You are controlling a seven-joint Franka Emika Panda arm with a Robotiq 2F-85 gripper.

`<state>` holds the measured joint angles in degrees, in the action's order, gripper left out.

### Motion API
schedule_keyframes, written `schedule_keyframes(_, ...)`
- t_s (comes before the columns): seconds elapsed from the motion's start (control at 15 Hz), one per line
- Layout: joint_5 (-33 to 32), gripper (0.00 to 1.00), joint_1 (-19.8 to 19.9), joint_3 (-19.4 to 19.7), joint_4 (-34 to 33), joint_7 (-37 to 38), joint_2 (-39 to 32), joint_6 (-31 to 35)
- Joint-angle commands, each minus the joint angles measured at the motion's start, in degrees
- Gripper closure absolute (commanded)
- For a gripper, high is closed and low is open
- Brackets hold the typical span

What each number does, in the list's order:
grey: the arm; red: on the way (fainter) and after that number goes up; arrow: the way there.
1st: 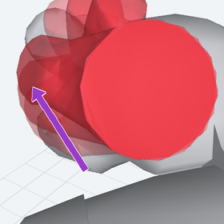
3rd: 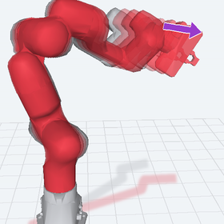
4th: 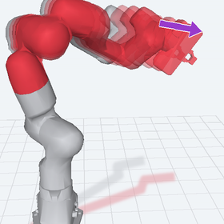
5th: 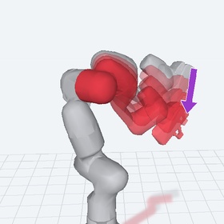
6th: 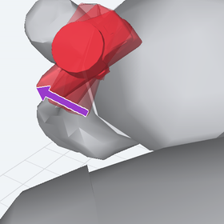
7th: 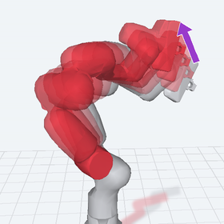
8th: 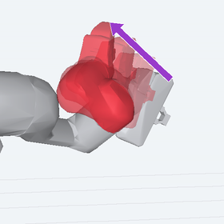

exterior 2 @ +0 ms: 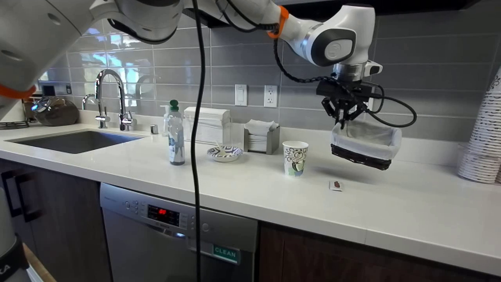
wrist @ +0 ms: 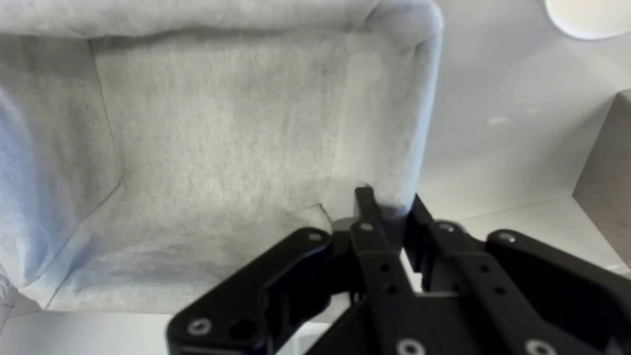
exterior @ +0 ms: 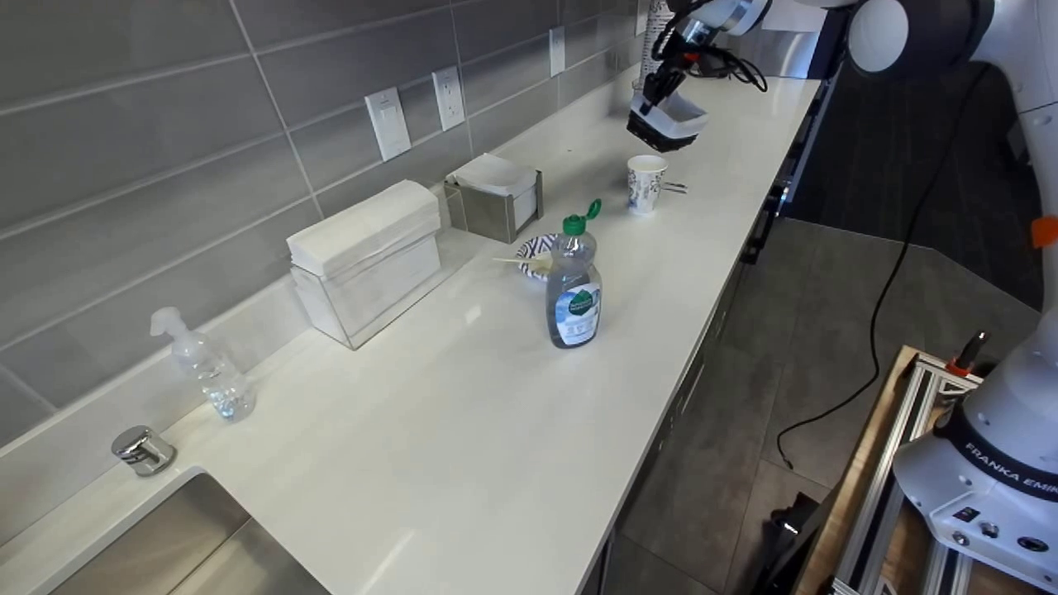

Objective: Pour out the contents from the brown basket

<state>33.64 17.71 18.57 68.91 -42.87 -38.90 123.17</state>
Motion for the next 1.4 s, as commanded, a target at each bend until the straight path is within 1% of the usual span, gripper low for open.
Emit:
schedule_keyframes(0.0, -3.7, 0.96, -1.2, 1.4, 3.4, -0.2, 1.3, -2.5)
schedule_keyframes(0.2, -4.8, 0.96, -0.8, 1.2, 4.3, 0.0, 1.7, -5.4)
schedule_keyframes(0.47, -4.1, 0.96, -0.2, 0.2, 3.8, -1.0, 1.6, -11.7)
schedule_keyframes(0.73, -4.7, 0.96, -0.9, 0.3, 3.2, -2.0, 1.2, -14.6)
schedule_keyframes(0.87, -5.3, 0.96, -1.3, 0.5, 2.8, -4.0, 0.7, -12.2)
schedule_keyframes(1.07, -6.4, 0.96, -1.7, 0.4, 2.9, -9.9, 0.3, -7.6)
schedule_keyframes(1.33, -4.9, 0.96, -1.8, -1.0, 2.6, -15.7, -0.5, -3.2)
